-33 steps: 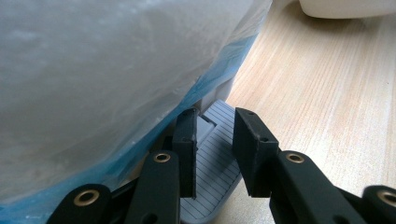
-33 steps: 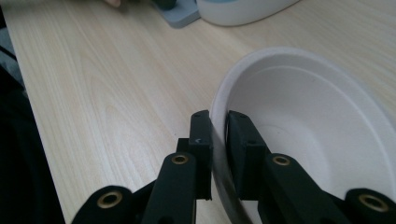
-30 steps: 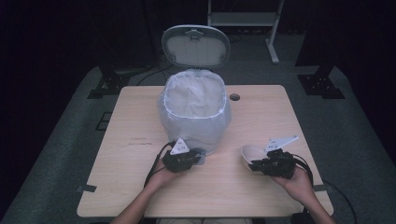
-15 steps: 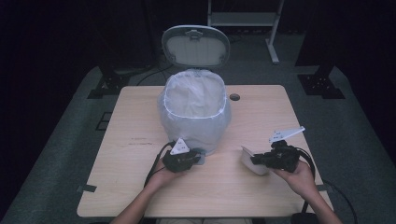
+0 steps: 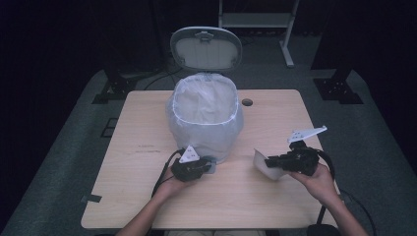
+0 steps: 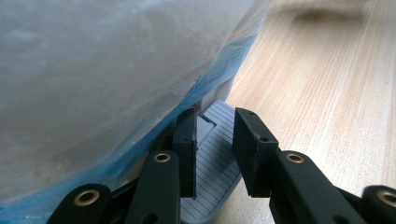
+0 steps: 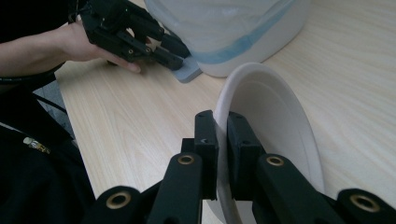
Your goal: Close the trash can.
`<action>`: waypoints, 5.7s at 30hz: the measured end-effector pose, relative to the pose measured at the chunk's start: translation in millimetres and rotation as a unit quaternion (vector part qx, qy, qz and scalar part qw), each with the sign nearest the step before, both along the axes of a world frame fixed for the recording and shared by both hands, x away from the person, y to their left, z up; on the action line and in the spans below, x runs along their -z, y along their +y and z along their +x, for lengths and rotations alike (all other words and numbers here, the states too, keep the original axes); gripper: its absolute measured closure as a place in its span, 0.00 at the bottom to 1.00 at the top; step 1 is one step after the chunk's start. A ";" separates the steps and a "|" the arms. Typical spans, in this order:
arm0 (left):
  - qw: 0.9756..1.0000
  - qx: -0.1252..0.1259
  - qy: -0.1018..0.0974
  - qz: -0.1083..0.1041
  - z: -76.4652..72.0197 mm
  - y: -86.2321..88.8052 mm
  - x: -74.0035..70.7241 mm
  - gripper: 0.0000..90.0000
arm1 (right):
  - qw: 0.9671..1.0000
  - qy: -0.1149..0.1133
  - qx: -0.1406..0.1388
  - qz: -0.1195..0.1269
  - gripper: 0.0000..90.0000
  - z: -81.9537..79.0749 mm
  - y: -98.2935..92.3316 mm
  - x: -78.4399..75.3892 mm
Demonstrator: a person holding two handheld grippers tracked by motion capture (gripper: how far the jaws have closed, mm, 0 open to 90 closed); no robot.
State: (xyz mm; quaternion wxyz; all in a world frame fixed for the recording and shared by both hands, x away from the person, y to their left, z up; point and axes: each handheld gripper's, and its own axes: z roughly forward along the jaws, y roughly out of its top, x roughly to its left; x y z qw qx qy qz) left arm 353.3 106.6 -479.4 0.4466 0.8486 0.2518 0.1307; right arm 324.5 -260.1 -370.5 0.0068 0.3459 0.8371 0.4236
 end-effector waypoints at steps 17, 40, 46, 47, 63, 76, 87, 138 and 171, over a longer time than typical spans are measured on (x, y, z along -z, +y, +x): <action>1.000 0.000 0.001 -0.002 -0.1 -0.2 0.3 0.79 | 1.000 0.004 -0.003 0.016 0.93 3.6 -5.1 -20.0; 1.000 0.000 0.000 -0.002 0.1 -0.1 0.3 0.79 | 1.000 -0.008 -0.007 0.007 0.93 8.0 -3.5 -46.4; 1.000 0.000 0.000 -0.002 0.1 -0.1 0.3 0.79 | 1.000 -0.009 -0.008 0.010 0.93 9.1 -2.8 -52.6; 1.000 0.000 0.000 -0.002 0.1 -0.1 0.3 0.79 | 1.000 -0.010 -0.009 0.008 0.93 9.5 -2.7 -53.0; 1.000 0.000 0.001 -0.003 0.0 -0.4 0.4 0.79 | 1.000 -0.019 -0.011 0.007 0.93 13.9 -2.1 -76.4; 1.000 0.000 0.002 -0.002 0.0 -0.2 0.1 0.79 | 0.999 -0.028 -0.021 0.000 0.93 19.1 4.4 -98.0; 1.000 0.000 0.002 -0.002 0.0 -0.2 0.0 0.79 | 0.999 -0.027 -0.025 0.005 0.93 21.0 5.5 -112.7; 1.000 0.000 0.001 -0.001 0.1 -0.2 0.1 0.79 | 0.994 -0.074 -0.063 -0.047 0.93 39.8 56.8 -219.7; 1.000 0.001 0.001 0.000 0.1 -0.1 0.0 0.79 | 0.988 -0.101 -0.091 -0.074 0.93 55.7 113.2 -270.9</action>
